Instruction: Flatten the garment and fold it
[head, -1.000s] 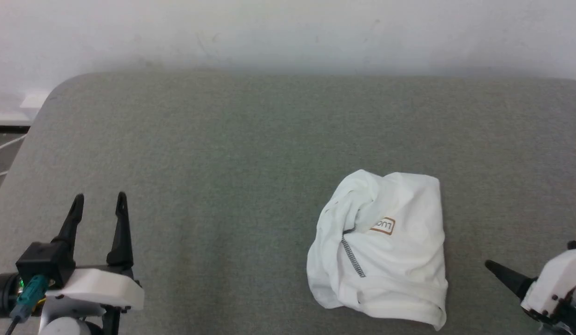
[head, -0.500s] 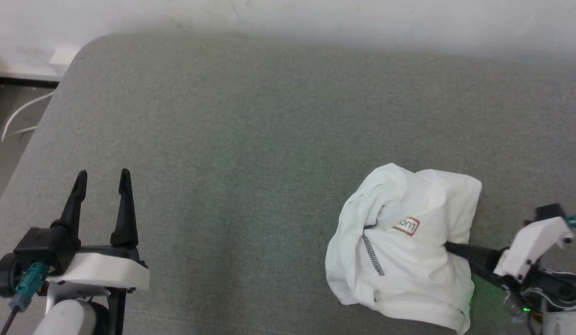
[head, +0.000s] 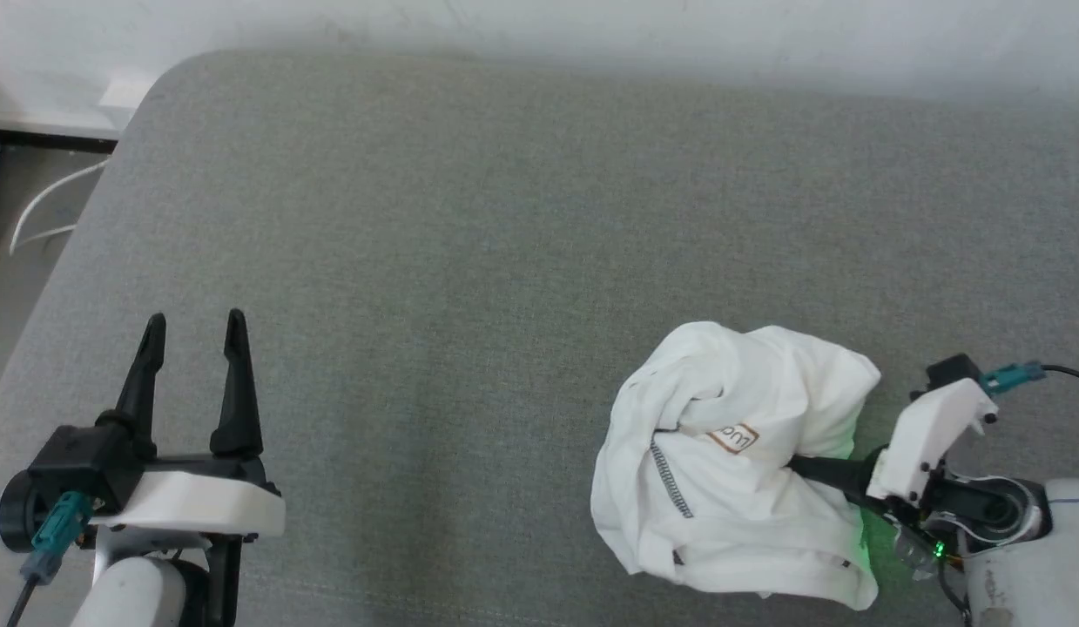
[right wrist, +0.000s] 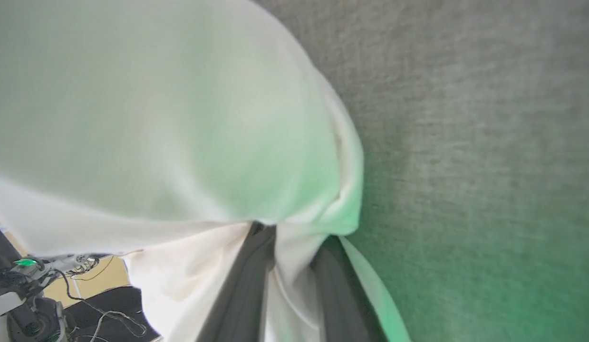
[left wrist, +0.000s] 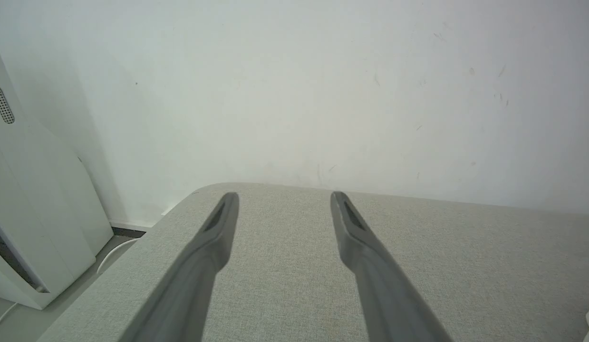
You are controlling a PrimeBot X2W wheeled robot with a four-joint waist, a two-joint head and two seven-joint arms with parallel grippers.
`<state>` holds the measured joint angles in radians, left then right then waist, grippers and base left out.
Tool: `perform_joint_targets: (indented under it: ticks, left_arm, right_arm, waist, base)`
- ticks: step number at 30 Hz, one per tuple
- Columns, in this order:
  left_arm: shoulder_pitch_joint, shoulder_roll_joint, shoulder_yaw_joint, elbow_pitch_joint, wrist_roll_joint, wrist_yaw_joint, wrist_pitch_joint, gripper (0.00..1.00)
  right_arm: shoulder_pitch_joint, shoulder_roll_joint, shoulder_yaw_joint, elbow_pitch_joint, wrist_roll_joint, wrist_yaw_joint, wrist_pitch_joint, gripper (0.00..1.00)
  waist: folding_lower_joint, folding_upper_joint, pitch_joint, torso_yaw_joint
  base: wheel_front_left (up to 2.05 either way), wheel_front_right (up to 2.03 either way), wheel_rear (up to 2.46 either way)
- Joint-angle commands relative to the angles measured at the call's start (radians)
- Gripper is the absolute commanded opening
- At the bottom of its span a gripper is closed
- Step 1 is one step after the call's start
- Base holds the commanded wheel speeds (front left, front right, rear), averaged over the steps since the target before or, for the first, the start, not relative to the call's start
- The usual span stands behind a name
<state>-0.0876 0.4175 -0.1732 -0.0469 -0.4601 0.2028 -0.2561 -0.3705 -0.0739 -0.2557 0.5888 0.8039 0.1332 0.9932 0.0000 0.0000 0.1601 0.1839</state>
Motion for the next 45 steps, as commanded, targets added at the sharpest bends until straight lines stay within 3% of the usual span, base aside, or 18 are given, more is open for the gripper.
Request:
perform_joint_targets:
  ticks: [1, 5, 11, 19, 29, 36, 37, 38, 39, 45]
  left_arm:
    - [0.006, -0.012, 0.012, 0.01, 0.016, -0.009, -0.006, 1.0]
    - [0.027, -0.022, 0.021, 0.022, 0.029, -0.015, -0.006, 1.0]
    - [0.054, -0.029, 0.028, 0.015, 0.027, -0.014, -0.006, 1.0]
    - [0.069, -0.04, 0.03, -0.058, 0.012, -0.003, 0.001, 1.0]
    - [-0.012, -0.011, 0.021, -0.213, 0.02, -0.013, 0.044, 1.0]
    - [-0.065, 0.017, 0.026, -0.264, 0.029, -0.02, 0.065, 1.0]
    - [-0.069, 0.019, 0.027, -0.265, 0.029, -0.02, 0.065, 1.0]
    - [-0.072, 0.021, 0.027, -0.265, 0.029, -0.021, 0.066, 1.0]
    - [-0.074, 0.022, 0.028, -0.265, 0.029, -0.021, 0.067, 1.0]
    - [-0.066, 0.018, 0.023, -0.24, 0.025, -0.016, 0.068, 1.0]
  right_arm:
    - [0.012, 0.023, 0.037, 0.01, -0.034, -0.002, 0.0, 0.0]
    - [0.014, -0.011, 0.107, -0.055, -0.098, -0.002, -0.019, 0.0]
    - [-0.012, -0.127, 0.215, -0.135, -0.233, -0.002, -0.049, 0.0]
    - [-0.087, -0.28, 0.291, -0.165, -0.341, -0.002, -0.06, 0.0]
    - [-0.221, -0.449, 0.245, -0.106, -0.459, -0.002, -0.225, 0.0]
    - [-0.303, -0.466, 0.159, -0.015, -0.588, -0.002, -0.403, 0.0]
    - [-0.312, -0.461, 0.155, -0.004, -0.608, -0.002, -0.428, 0.25]
    - [-0.318, -0.456, 0.154, 0.008, -0.629, -0.002, -0.449, 0.8]
    - [-0.324, -0.451, 0.157, 0.015, -0.651, -0.002, -0.474, 1.0]
    - [-0.308, -0.472, 0.201, 0.054, -0.792, -0.002, -0.626, 1.0]
  waist:
    - [0.0, 0.0, -0.021, -0.009]
    - [0.0, 0.0, -0.052, -0.031]
    - [0.0, 0.0, -0.054, -0.105]
    - [0.0, 0.0, 0.054, -0.245]
    - [0.0, 0.0, 0.314, -0.364]
    - [0.0, 0.0, 0.404, -0.384]
    - [0.0, 0.0, 0.408, -0.386]
    - [0.0, 0.0, 0.41, -0.387]
    - [0.0, 0.0, 0.41, -0.389]
    - [0.0, 0.0, 0.359, -0.398]
  base:
    - [0.0, 0.0, 0.0]
    - [0.0, 0.0, 0.0]
    - [0.0, 0.0, 0.0]
    - [0.0, 0.0, 0.0]
    - [0.0, 0.0, 0.0]
    - [0.0, 0.0, 0.0]
    - [0.0, 0.0, 0.0]
    - [0.0, 0.0, 0.0]
    - [0.0, 0.0, 0.0]
    - [0.0, 0.0, 0.0]
